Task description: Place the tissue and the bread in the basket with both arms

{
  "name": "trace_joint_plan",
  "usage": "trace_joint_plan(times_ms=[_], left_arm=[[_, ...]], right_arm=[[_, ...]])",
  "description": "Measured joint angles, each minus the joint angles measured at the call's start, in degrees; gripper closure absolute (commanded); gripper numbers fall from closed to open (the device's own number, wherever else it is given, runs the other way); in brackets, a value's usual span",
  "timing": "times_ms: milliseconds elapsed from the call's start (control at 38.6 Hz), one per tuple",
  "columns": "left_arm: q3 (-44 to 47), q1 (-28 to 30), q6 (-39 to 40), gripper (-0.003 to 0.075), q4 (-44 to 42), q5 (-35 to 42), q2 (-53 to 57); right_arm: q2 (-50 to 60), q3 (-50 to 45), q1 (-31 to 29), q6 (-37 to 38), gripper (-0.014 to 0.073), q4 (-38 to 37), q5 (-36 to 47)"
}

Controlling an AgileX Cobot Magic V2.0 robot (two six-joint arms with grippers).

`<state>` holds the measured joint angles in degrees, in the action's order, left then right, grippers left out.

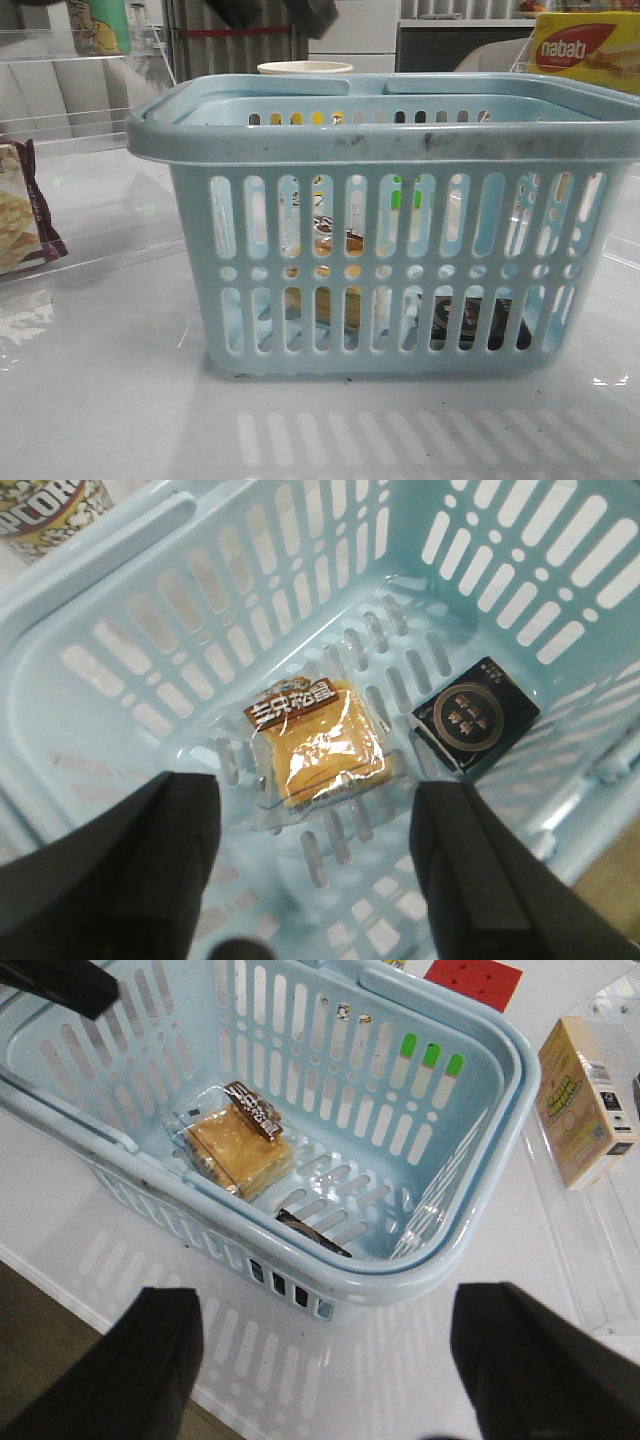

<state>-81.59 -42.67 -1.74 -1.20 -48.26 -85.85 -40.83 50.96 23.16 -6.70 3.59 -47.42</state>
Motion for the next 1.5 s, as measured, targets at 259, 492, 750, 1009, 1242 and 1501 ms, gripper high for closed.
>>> trace_joint_plan(times_ms=[259,492,750,1009,1242,1501], left_arm=[[12.80,0.00,0.00,0.0246,-3.22,0.27,14.97],[25.12,0.00,0.00,0.0246,-3.32,2.04,31.15],[35.86,0.00,0.00,0.0246,-3.35,2.12,49.84],[42.53,0.00,0.00,0.0356,-3.48,2.12,61.87],[43.47,0.00,0.00,0.0626,-3.48,2.01,63.64],[43.47,0.00,0.00,0.0629,-3.48,2.01,63.64]], right_arm=[[0.00,0.00,0.00,0.00,-0.0020,0.00,0.00],[0.00,0.00,0.00,0.00,-0.0020,0.00,0.00],[0.00,0.00,0.00,0.00,-0.0020,0.00,-0.25],[0.00,0.00,0.00,0.00,0.0146,-0.71,-1.25],[0.00,0.00,0.00,0.00,0.0544,-1.15,-2.20],[0.00,0.00,0.00,0.00,0.0538,-1.15,-2.41]])
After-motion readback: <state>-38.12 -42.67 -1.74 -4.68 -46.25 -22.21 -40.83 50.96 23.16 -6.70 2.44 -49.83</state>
